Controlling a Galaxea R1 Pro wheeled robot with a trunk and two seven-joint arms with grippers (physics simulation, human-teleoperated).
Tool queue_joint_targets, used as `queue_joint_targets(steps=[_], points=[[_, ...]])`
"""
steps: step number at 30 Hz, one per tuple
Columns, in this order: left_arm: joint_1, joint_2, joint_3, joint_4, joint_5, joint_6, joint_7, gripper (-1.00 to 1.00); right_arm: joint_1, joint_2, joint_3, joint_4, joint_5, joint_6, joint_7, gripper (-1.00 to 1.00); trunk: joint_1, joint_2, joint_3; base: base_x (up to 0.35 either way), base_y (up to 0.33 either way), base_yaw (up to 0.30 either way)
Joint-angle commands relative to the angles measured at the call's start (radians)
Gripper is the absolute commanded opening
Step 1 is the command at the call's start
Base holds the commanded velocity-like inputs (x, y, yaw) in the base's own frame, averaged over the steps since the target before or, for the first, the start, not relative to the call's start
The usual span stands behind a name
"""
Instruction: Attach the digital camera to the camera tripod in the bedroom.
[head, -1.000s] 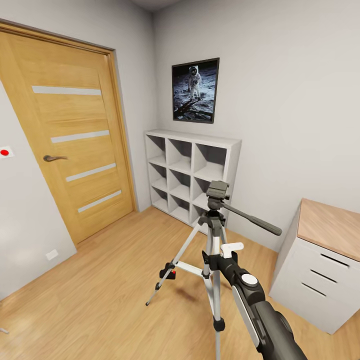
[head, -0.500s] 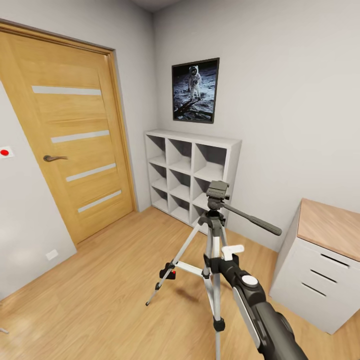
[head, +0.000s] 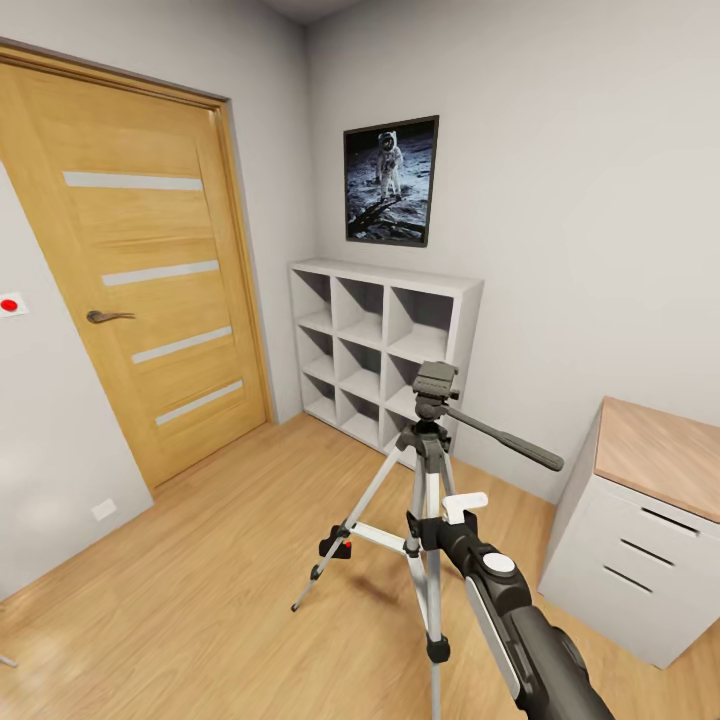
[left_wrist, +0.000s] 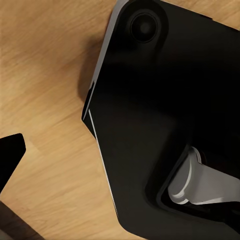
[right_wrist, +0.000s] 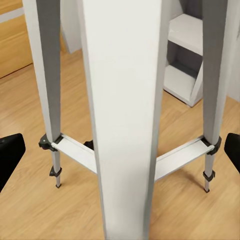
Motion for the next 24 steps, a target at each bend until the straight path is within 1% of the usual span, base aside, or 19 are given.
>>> queue_joint_targets(steps=[1,6,7,12,16,17,24], points=[[0.0,0.0,0.002,-0.001,0.002,-0.001,0.0,1.0,-0.001,0.0,-0.001,-0.001,-0.001,0.005,0.002,1.0,0.001,-0.002,-0.002,0.0,0.0,0.0],[0.0,0.0,0.002,-0.001,0.002,-0.001,0.0,1.0,-0.001,0.0,-0.001,-0.001,-0.002,0.006,0.002,1.0,0.001,-0.002,-0.002,0.0,0.0,0.0],[0.0,0.0,0.002,-0.001,0.002,-0.001,0.0,1.0,-0.001,0.0,-0.001,-0.001,-0.003,0.006,0.002,-1.0,0.001,-0.002,-0.002,0.0,0.0,0.0],[0.0,0.0,0.002,-0.001,0.002,-0.001,0.0,1.0,-0.001,0.0,-0.002,-0.001,-0.003,0.015,0.002,-1.0,0.001,-0.002,-0.002,0.0,0.0,0.0],[0.0,0.0,0.002,-0.001,0.002,-0.002,0.0,1.0,0.0,0.0,-0.002,-0.001,0.022,0.018,0.002,-1.0,0.001,-0.002,-0.002,0.0,0.0,0.0],[0.0,0.0,0.002,-0.001,0.002,-0.002,0.0,1.0,0.0,0.0,-0.002,-0.001,-0.004,0.019,0.001,-1.0,0.001,-0.002,-0.002,0.0,0.0,0.0],[0.0,0.0,0.002,-0.001,0.002,-0.002,0.0,1.0,0.0,0.0,-0.002,-0.001,-0.004,0.019,0.001,-1.0,0.001,-0.002,-0.002,0.0,0.0,0.0]])
